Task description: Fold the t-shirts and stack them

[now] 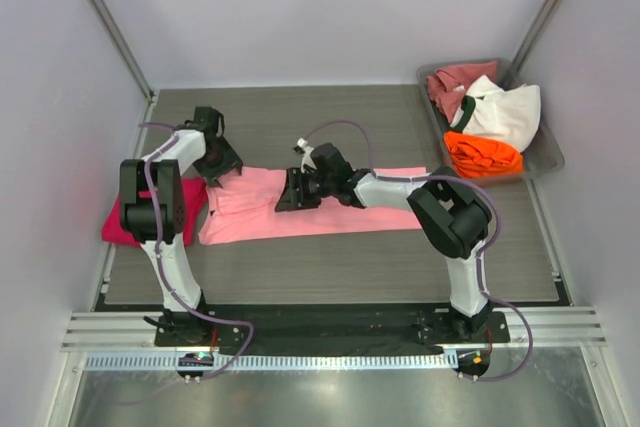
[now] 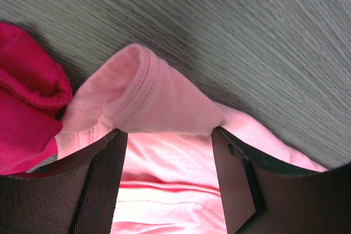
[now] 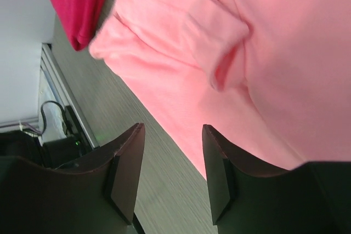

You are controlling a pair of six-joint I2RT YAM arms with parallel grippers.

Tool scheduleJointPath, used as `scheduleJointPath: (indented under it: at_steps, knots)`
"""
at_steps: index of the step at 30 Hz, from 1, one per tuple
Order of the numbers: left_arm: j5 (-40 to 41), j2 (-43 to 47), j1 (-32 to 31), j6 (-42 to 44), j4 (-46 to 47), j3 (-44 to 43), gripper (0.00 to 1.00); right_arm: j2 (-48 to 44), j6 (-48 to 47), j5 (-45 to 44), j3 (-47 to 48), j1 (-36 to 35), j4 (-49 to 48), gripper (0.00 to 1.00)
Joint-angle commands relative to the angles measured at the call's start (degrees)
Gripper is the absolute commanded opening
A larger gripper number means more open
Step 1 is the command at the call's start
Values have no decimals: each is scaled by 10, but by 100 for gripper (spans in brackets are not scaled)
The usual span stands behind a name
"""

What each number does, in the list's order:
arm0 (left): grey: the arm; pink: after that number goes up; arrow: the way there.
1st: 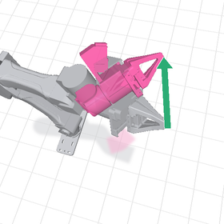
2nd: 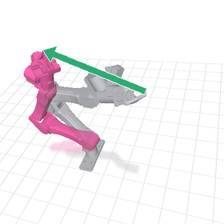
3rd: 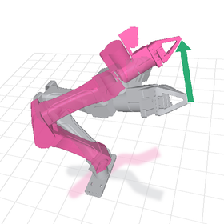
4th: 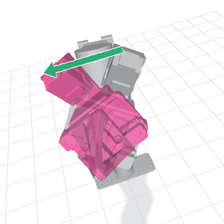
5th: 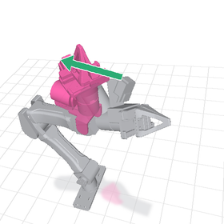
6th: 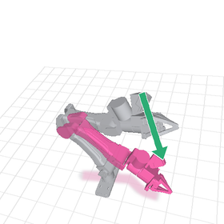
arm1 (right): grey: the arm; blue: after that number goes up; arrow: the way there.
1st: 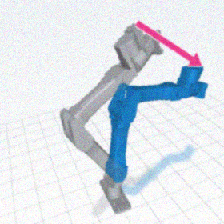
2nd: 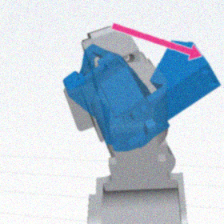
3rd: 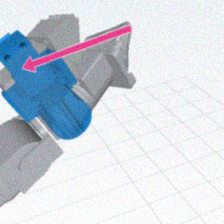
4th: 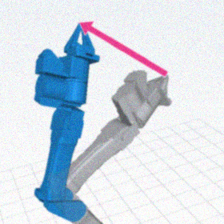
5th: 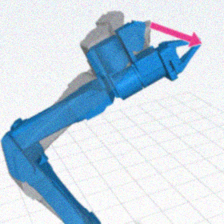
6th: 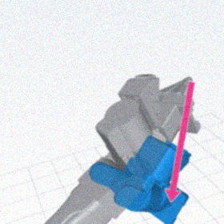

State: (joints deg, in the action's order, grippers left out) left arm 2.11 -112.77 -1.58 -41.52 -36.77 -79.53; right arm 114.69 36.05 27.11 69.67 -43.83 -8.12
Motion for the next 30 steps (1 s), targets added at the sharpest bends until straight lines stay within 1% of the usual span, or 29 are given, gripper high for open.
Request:
scheduleJointPath:
  at_steps: [1, 6, 7, 8, 10, 11, 14, 15, 17, 22, 27, 30]
  knots:
    - [6, 10, 3, 9, -10, -15, 65, -9, -23, -8, 66, -4, -11, 53]
    - [1, 8, 3, 9, -14, -16, 65, 62, -33, -22, 167, -3, -1, 57]
    - [2, 8, 3, 9, -15, -17, 65, 95, -33, -19, 184, -3, -1, 59]
    - [2, 8, 3, 9, -16, -19, 65, 110, -30, -9, 216, -3, -4, 61]
    - [2, 6, 3, 11, -22, -21, 65, 153, -27, 1, 243, -4, -14, 62]
    - [2, 5, 3, 11, -26, -23, 65, 163, -24, 16, 253, -4, -34, 63]
    - [1, 1, 3, 11, -37, -33, 66, 215, -15, 42, 295, -4, -57, 62]
    - [1, -1, 4, 11, -38, -35, 66, 226, -8, 64, 310, -3, -67, 62]
    - [-1, -7, 4, 12, -51, -48, 66, 251, -2, 83, 318, -3, -103, 62]
    - [-5, -20, 4, 13, -75, -64, 67, 278, 32, 131, 319, -4, -138, 61]
    - [0, -42, 4, 15, -88, -80, 67, 254, 54, 167, 272, -13, -181, 58]
    - [4, -55, 4, 17, -95, -91, 67, 237, 46, 173, 250, -18, -175, 57]
